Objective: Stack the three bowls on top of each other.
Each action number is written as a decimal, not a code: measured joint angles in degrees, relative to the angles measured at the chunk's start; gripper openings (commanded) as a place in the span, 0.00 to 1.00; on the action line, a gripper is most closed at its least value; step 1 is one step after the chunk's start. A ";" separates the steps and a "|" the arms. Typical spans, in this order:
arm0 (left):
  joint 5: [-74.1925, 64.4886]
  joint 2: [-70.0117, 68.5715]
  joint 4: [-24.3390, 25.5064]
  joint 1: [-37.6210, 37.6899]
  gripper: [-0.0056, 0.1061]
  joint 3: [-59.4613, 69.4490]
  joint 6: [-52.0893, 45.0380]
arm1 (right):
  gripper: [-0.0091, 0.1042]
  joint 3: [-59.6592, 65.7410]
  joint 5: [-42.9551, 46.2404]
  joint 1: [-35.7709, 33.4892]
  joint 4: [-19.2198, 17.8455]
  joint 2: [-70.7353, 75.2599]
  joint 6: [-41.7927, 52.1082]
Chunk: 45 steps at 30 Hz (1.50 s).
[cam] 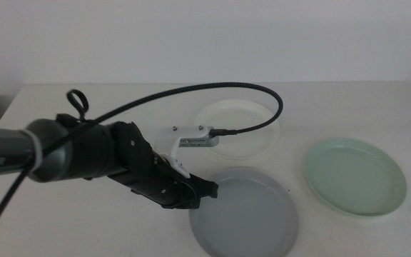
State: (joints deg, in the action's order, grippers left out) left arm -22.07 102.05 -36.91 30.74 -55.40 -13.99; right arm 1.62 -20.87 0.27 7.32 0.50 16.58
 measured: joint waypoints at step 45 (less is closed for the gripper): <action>-20.44 -12.44 51.87 -2.60 0.99 -21.26 41.62 | 0.37 0.00 -0.04 0.00 0.00 0.00 0.00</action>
State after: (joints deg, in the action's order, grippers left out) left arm -42.50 89.61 14.97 28.14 -76.66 27.63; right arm 1.62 -20.90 0.27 7.32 0.50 16.58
